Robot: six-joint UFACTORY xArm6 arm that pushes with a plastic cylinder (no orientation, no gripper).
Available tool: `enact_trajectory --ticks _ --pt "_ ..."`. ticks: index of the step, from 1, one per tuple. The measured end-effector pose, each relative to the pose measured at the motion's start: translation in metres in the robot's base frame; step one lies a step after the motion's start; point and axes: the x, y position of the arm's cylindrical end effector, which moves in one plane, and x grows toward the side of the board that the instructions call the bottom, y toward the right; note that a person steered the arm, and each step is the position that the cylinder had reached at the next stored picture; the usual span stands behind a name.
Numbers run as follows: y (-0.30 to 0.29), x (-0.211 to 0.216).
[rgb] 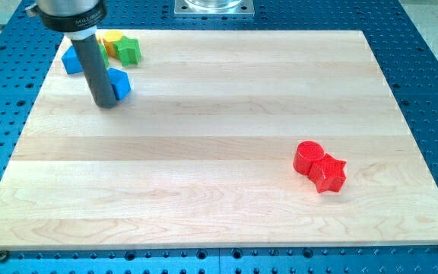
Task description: Move the blue blocks to the green blocks
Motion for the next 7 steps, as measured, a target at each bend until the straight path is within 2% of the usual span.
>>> enact_trajectory --ticks 2,4,7 --pt "0.022 -0.006" --pt "0.011 -0.04" --pt "0.01 -0.049"
